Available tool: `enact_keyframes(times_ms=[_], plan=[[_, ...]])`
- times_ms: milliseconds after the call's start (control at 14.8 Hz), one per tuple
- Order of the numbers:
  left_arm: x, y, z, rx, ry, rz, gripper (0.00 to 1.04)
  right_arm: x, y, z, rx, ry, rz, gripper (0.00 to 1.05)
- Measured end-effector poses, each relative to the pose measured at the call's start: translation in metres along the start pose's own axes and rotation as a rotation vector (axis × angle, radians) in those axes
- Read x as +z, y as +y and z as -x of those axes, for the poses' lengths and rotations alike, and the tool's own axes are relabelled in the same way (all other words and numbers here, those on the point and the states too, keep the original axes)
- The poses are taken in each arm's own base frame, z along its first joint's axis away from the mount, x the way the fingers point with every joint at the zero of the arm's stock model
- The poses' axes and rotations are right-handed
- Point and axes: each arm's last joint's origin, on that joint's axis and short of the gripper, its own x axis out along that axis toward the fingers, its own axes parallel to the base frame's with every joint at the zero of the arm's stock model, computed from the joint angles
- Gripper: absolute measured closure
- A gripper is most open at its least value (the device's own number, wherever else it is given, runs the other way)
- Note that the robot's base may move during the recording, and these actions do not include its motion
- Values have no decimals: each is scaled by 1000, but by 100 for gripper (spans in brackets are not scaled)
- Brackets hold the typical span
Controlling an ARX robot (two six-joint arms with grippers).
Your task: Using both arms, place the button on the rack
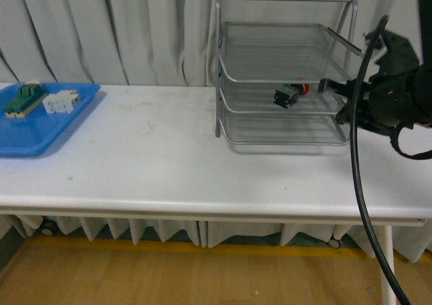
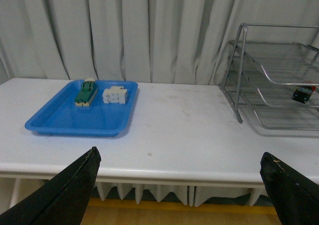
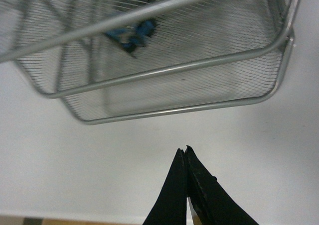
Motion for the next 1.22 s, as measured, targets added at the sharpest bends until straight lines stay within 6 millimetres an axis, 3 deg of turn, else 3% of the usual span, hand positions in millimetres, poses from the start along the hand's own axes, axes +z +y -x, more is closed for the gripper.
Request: enact_keyframes(times_ms=[68,202,338,540,675,742,810,1215], plan=[[0,0,0,0,0,0,7,-1,3,17,47,-29,-6,103],[0,0,0,0,0,0,7,-9,-4,71,127,-110,-41,103],[0,0,0,0,0,0,7,-27,-31,143,133,-186,-119,103],[0,0,0,0,0,0,7,-36,-55,206,114,-352,-82,103],[0,0,0,0,0,0,7,-40,-80,227,-3,-546,40,103],[0,0,0,0,0,0,7,-65,-98,233,-117,-620,176,103],[0,0,0,0,-1,0,7,-91,-93,233,-127,-630,266,103],[0,0,0,0,0,0,7,-135,-52,242,-124,-670,334,103]])
